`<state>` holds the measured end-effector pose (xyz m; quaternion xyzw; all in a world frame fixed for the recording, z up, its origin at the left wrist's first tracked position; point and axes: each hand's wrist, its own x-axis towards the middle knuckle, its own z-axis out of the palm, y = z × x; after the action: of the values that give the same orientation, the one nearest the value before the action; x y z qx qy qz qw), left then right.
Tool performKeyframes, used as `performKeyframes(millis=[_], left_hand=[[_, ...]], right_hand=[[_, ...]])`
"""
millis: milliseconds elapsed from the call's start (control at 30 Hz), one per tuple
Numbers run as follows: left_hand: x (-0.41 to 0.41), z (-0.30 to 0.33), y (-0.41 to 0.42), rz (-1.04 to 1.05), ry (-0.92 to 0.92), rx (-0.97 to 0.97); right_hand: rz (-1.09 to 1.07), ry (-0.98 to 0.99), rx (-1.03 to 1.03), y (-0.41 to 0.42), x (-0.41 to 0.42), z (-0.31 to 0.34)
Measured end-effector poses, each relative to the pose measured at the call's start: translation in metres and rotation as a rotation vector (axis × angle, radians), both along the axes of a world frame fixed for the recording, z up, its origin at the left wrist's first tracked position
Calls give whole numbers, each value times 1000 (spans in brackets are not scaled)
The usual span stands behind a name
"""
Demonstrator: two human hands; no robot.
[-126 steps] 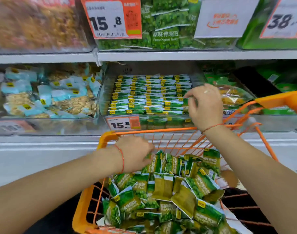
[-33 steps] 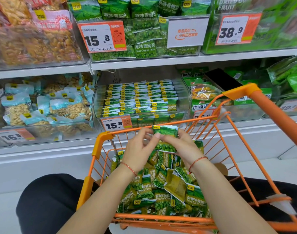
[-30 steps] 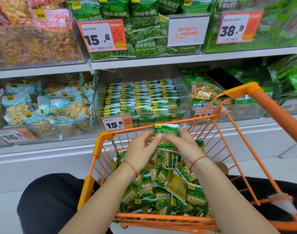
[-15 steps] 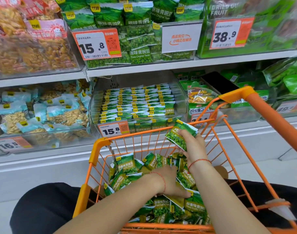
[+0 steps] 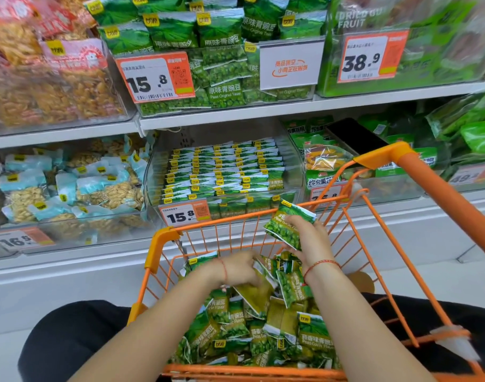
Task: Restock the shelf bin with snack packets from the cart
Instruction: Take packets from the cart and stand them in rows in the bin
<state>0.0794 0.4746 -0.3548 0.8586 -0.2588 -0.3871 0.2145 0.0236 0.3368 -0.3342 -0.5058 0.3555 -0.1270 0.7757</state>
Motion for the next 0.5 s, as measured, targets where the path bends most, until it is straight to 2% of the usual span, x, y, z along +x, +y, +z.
performKeyframes(millis=[67, 167, 300, 367, 500], left_hand=[[9, 20, 14, 138, 7, -125], [15, 48, 33, 309, -123, -401], [3, 65, 41, 336, -379, -824], [-4, 61, 36, 301, -507, -903], [-10, 49, 26, 245, -717, -909]], right_hand=[[-4, 30, 17, 0, -1, 3], [27, 27, 36, -1, -2, 5], [124, 63, 76, 7, -3, 11], [169, 86, 117, 12, -2, 14], [257, 35, 196, 16, -2, 17]])
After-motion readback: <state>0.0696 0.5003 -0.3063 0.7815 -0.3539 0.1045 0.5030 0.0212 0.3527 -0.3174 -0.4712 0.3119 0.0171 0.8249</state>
